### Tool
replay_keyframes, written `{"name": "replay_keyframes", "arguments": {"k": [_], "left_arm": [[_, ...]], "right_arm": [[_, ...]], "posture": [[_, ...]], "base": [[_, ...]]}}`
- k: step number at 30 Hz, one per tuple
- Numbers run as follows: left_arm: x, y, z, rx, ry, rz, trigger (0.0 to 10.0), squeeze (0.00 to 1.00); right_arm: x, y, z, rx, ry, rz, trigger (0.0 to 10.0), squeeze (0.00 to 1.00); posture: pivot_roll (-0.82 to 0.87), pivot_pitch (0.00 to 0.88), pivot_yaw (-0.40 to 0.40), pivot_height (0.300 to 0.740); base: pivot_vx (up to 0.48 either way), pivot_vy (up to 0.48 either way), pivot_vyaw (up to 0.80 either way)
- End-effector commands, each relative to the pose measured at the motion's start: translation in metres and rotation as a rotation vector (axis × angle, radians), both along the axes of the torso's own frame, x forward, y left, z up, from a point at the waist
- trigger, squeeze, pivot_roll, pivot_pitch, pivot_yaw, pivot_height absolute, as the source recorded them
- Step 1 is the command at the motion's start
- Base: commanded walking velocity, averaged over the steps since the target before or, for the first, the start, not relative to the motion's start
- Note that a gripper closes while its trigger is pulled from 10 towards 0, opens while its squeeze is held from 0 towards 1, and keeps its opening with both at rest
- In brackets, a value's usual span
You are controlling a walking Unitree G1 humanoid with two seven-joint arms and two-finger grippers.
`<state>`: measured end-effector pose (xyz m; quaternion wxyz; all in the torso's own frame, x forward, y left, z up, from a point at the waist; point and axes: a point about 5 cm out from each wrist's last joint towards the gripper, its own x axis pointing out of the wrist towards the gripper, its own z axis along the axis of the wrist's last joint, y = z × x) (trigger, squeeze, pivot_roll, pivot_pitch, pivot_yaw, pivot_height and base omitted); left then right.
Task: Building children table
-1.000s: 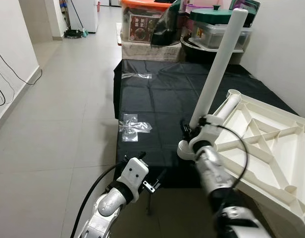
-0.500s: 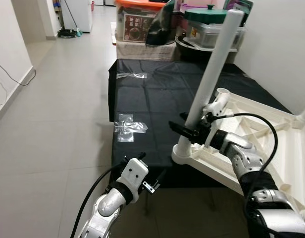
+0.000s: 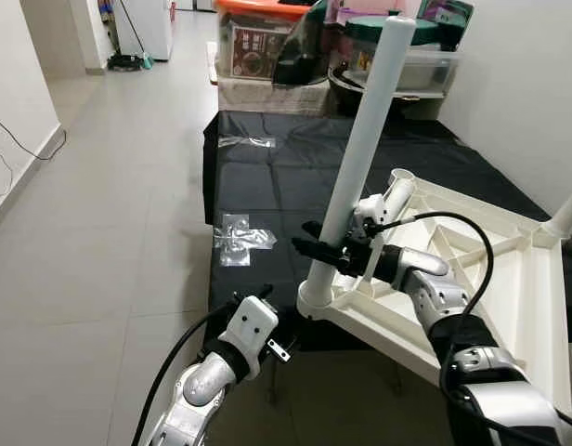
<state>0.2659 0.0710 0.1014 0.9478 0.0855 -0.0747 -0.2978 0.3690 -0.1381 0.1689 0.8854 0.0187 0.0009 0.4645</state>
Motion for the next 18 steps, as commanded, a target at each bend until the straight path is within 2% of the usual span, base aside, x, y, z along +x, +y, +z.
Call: {"name": "replay_keyframes", "arguments": {"k": [1,2,3,5,6,7,8,9,10,11,12,14,15,16,17,18], "left_arm": [[-0.002,-0.001,-0.002,0.003,0.003,-0.009,10.0,0.0],[-0.002,-0.001,-0.002,0.003,0.003,-0.009,10.0,0.0],[-0.003,-0.001,-0.002,0.003,0.006,-0.01,10.0,0.0],[-0.003,-0.001,-0.002,0.003,0.006,-0.01,10.0,0.0],[-0.003,-0.001,-0.002,0.002,0.008,-0.01,10.0,0.0],[-0.003,0.0,-0.003,0.001,0.011,-0.01,10.0,0.0],[-0.003,0.0,-0.003,0.001,0.011,-0.01,10.0,0.0],[-0.003,0.0,-0.003,0.001,0.013,-0.011,10.0,0.0],[-0.002,0.0,-0.003,0.001,0.015,-0.013,10.0,0.0],[-0.002,0.0,-0.003,0.001,0.015,-0.013,10.0,0.0],[-0.002,-0.001,-0.003,0.001,0.016,-0.014,10.0,0.0],[-0.002,-0.001,-0.002,0.001,0.016,-0.013,10.0,0.0],[-0.002,-0.001,-0.002,0.001,0.015,-0.011,10.0,0.0],[-0.002,-0.001,-0.002,0.001,0.015,-0.011,10.0,0.0],[-0.002,-0.001,-0.002,0.001,0.014,-0.01,10.0,0.0],[-0.002,-0.001,-0.002,0.001,0.014,-0.01,10.0,0.0]], "right_arm": [[0.002,-0.004,-0.021,-0.029,0.077,-0.154,0.0,0.0],[0.002,-0.004,-0.021,-0.029,0.077,-0.154,0.0,0.0],[0.011,-0.017,-0.019,-0.001,0.07,-0.441,0.0,0.0],[0.011,-0.017,-0.019,-0.001,0.07,-0.441,0.0,0.0],[0.015,-0.036,-0.02,0.018,0.075,-0.759,0.0,0.0],[0.009,-0.06,-0.026,0.03,0.092,-1.116,0.0,0.0],[0.009,-0.06,-0.026,0.03,0.092,-1.116,0.0,0.0],[-0.002,-0.076,-0.031,0.04,0.101,-1.356,0.0,0.0],[-0.014,-0.081,-0.035,0.058,0.107,-1.5,0.0,0.0],[-0.014,-0.081,-0.035,0.058,0.107,-1.5,0.0,0.0],[-0.021,-0.079,-0.037,0.077,0.112,-1.571,0.0,0.0],[-0.023,-0.065,-0.04,0.121,0.14,-1.568,0.0,0.0],[-0.02,-0.057,-0.04,0.149,0.154,-1.524,5.8,0.0],[-0.02,-0.057,-0.04,0.149,0.154,-1.524,5.8,0.0],[-0.016,-0.051,-0.04,0.147,0.149,-1.494,10.0,0.0],[-0.016,-0.051,-0.04,0.147,0.149,-1.494,10.0,0.0]], "posture": [[0.17,0.0,-0.128,0.74],[0.17,0.0,-0.128,0.74],[0.17,0.0,-0.122,0.74],[0.17,0.0,-0.122,0.74],[0.16,0.0,-0.116,0.74],[0.15,0.0,-0.107,0.74],[0.15,0.0,-0.107,0.74],[0.14,0.0,-0.104,0.74],[0.14,0.0,-0.104,0.74],[0.14,0.0,-0.104,0.74],[0.15,0.0,-0.105,0.74],[0.15,0.0,-0.108,0.74],[0.15,0.0,-0.11,0.74],[0.15,0.0,-0.11,0.74],[0.15,0.0,-0.11,0.74],[0.15,0.0,-0.11,0.74]], "base": [[0.0,0.0,0.0],[0.0,0.0,0.0],[0.0,0.0,0.0],[0.0,0.0,0.0],[0.0,0.0,0.0],[0.0,0.0,0.0],[0.0,0.0,0.0],[0.0,0.0,0.0],[0.0,0.0,0.0],[0.0,0.0,0.0],[0.0,0.0,0.0],[0.0,0.0,0.0],[0.0,0.0,0.0],[0.0,0.0,0.0],[0.0,0.0,0.0],[0.0,0.0,0.0]]}}
